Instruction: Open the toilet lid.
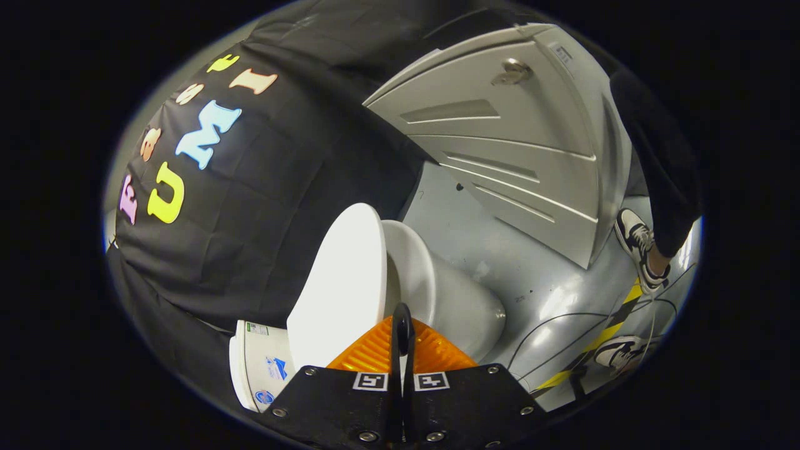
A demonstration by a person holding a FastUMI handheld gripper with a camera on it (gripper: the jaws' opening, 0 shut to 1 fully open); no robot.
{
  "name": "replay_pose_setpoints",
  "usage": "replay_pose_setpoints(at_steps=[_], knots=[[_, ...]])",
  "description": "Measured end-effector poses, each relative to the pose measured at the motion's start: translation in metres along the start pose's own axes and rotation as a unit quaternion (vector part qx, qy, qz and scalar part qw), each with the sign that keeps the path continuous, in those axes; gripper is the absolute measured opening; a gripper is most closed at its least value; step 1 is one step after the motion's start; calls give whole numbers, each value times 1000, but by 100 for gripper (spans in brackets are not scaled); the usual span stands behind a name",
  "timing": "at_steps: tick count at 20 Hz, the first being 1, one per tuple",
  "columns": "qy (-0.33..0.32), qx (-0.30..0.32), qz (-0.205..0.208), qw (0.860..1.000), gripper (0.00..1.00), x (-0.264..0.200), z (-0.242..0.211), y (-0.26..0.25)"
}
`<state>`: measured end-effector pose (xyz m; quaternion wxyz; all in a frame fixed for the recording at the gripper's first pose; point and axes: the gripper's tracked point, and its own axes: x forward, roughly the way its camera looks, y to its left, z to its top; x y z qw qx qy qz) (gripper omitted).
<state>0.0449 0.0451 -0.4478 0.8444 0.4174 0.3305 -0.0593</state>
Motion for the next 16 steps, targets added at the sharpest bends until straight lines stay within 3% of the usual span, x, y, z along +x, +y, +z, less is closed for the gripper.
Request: replay_pose_setpoints(at_steps=[16], knots=[[-25, -106, 0, 994, 1, -29, 13, 40]])
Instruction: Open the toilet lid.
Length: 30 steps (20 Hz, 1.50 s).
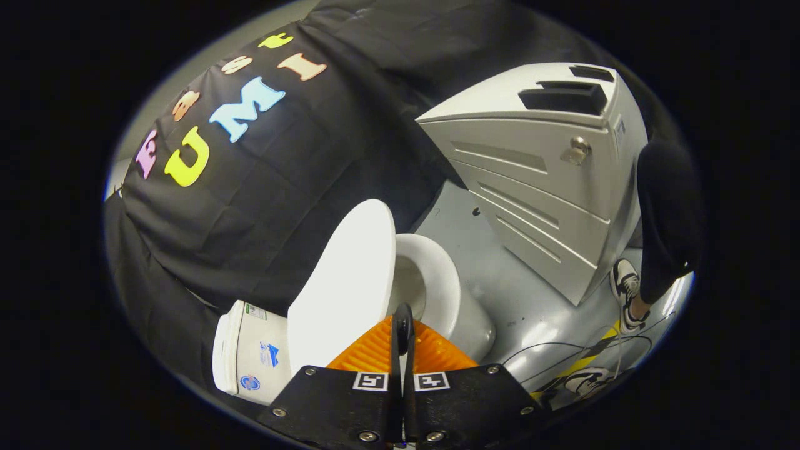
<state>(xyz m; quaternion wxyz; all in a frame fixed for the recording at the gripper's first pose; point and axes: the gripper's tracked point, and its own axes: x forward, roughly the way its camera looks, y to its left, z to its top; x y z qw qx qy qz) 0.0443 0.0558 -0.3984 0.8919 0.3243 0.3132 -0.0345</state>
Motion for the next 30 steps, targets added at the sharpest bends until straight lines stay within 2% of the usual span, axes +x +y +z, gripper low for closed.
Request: replay_pose_setpoints(at_steps=[5, 13, 20, 24, 30], knots=[[13, -23, 8, 1000, 1, -4, 4, 7], [-5, -116, 5, 993, 1, -28, 21, 47], [-28, -212, 13, 977, 1, -48, 32, 96], [-43, -266, 12, 963, 1, -60, 35, 122], [-63, -309, 14, 949, 1, -75, 37, 158]])
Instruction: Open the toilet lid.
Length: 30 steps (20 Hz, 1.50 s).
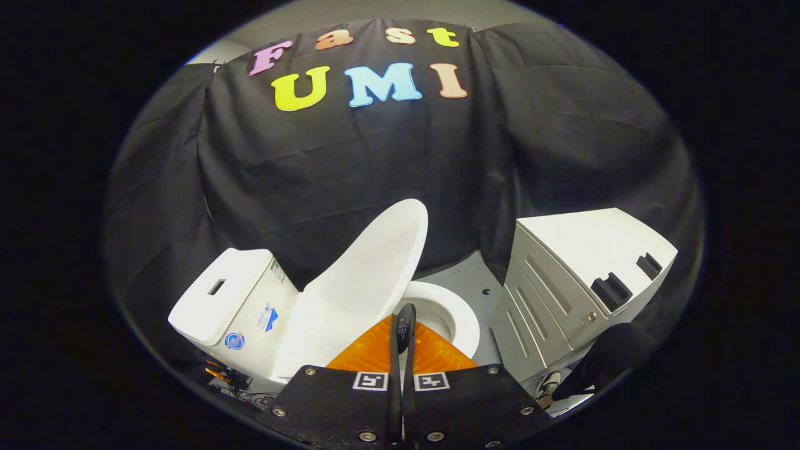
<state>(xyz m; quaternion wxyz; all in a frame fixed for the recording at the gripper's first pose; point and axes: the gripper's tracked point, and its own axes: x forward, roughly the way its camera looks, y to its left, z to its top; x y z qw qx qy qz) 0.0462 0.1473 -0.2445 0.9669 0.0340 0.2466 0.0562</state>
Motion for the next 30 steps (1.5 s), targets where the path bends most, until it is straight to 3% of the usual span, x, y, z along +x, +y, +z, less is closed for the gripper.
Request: replay_pose_setpoints(at_steps=[11, 30], knots=[[-20, -71, -6, 997, 1, -17, 28, 41], [-75, -139, 29, 987, 1, -44, 65, 135]])
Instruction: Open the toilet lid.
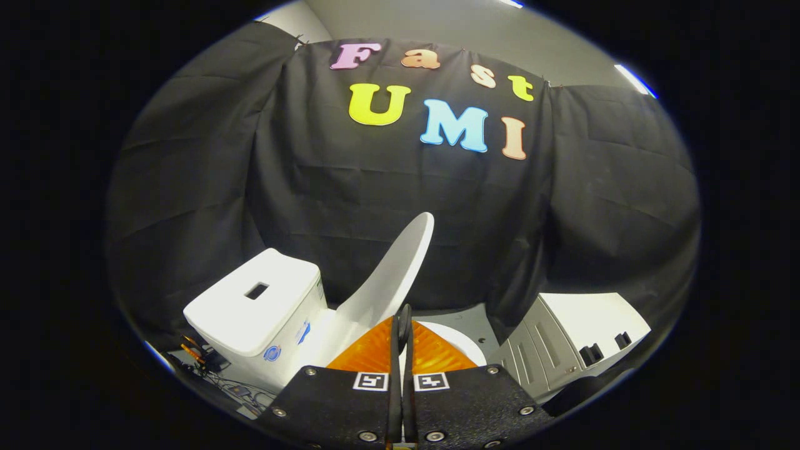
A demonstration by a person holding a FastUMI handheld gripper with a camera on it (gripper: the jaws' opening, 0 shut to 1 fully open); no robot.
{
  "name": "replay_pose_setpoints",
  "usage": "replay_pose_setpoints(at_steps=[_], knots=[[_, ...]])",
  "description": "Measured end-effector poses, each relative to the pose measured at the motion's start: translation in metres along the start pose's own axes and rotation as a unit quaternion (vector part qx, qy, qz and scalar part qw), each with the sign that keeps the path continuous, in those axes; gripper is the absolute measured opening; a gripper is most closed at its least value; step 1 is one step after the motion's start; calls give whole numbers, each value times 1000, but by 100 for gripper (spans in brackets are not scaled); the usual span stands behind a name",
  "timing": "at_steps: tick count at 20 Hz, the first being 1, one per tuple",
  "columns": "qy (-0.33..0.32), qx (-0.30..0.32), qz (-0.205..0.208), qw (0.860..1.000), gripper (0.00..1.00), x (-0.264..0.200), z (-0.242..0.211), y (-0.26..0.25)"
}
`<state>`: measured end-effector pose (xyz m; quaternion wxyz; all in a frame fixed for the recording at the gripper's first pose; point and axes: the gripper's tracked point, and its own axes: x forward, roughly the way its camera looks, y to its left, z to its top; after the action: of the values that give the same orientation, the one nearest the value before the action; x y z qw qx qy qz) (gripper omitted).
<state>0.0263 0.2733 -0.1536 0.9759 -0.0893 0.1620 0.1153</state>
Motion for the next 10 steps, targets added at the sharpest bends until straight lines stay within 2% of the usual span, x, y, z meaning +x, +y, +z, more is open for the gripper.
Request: replay_pose_setpoints(at_steps=[10], knots=[[-40, -18, 36, 998, 1, -6, 25, 52]])
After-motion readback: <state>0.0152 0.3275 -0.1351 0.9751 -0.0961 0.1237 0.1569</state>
